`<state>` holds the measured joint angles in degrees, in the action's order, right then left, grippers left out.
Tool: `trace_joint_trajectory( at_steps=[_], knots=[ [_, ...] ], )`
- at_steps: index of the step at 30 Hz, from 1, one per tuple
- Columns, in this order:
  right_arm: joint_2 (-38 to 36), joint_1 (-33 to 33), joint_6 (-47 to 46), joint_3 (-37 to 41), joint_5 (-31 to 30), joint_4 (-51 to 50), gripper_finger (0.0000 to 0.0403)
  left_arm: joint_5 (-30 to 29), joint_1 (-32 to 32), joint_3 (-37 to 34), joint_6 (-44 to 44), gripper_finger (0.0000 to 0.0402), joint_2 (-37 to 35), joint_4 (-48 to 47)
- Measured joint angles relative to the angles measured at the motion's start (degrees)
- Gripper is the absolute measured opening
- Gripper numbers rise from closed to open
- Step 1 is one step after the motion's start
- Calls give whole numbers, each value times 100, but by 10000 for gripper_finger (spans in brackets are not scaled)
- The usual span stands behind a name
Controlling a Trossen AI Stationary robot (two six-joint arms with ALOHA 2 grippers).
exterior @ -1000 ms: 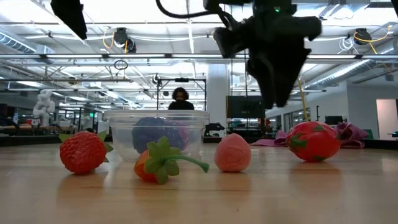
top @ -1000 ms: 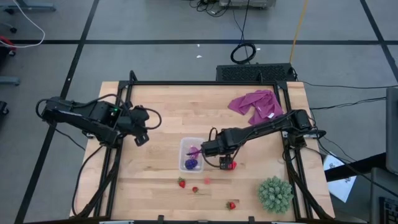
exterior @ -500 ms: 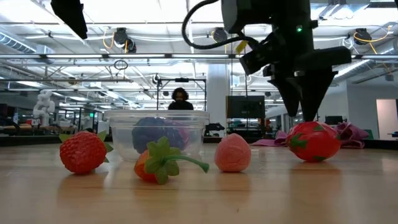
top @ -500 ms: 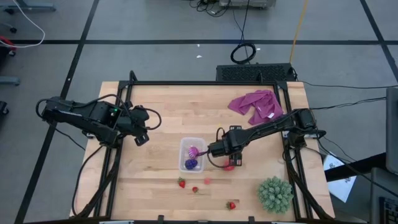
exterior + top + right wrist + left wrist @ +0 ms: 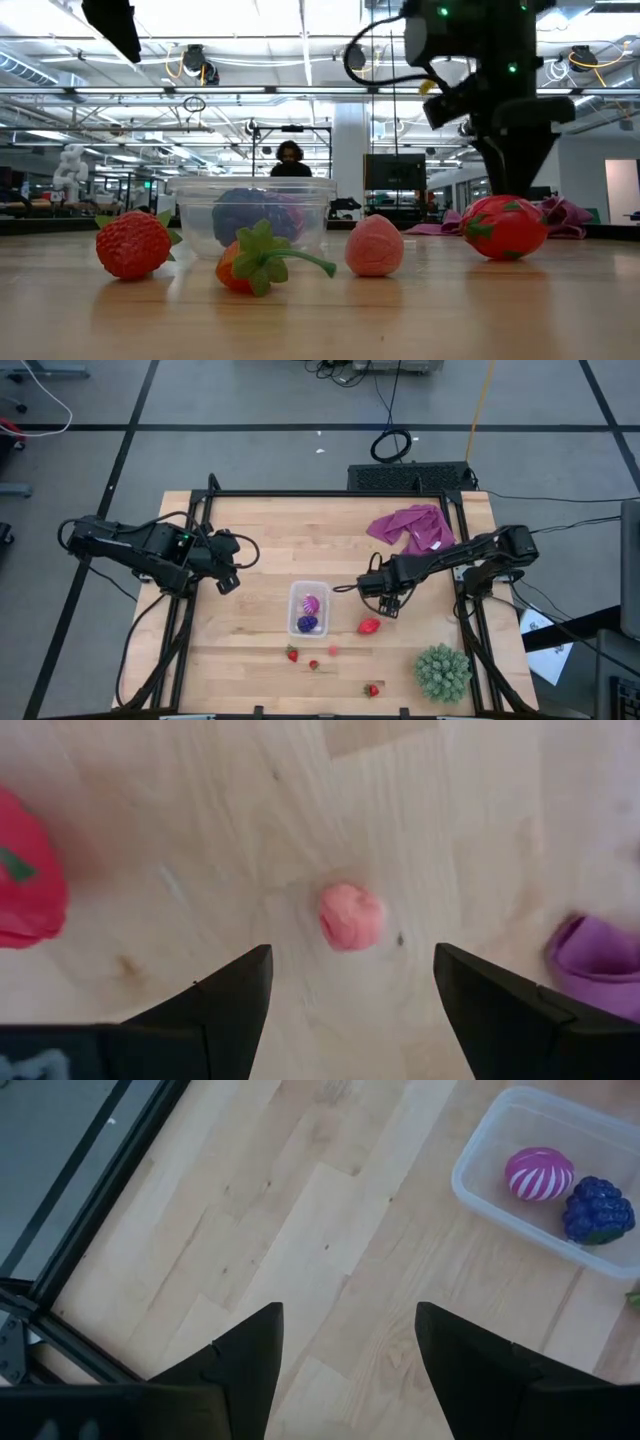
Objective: Pick and placing Produce into tupperware
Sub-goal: Put the light orange top peach into the transparent bin
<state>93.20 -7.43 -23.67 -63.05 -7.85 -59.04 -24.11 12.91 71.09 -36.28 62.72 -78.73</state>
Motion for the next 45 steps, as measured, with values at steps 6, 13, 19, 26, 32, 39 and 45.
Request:
trace_joint_trajectory(
  at_steps=[6, 13, 19, 26, 32, 39, 45],
  knots=[
    [-69, 25, -23, 284, 47, 382, 270, -171, -2, 0, 42, 232, 0, 122],
    [-69, 69, 75, 428, 46, 663, 270, -174, -2, 0, 43, 232, 0, 143],
    [-68, 189, 102, 602, 46, 831, 270, -171, -2, 0, 57, 232, 1, 145],
    [-67, 300, 204, 780, 48, 1159, 270, -165, -2, 0, 57, 232, 1, 147],
    [-63, 331, 187, 875, 48, 1184, 270, -163, -2, 0, 55, 232, 1, 147],
    [-63, 329, 184, 875, 52, 1265, 250, -160, -2, 0, 51, 232, 2, 168],
    [-63, 329, 184, 875, 61, 1263, 210, -145, -2, 0, 54, 232, 2, 226]
  ],
)
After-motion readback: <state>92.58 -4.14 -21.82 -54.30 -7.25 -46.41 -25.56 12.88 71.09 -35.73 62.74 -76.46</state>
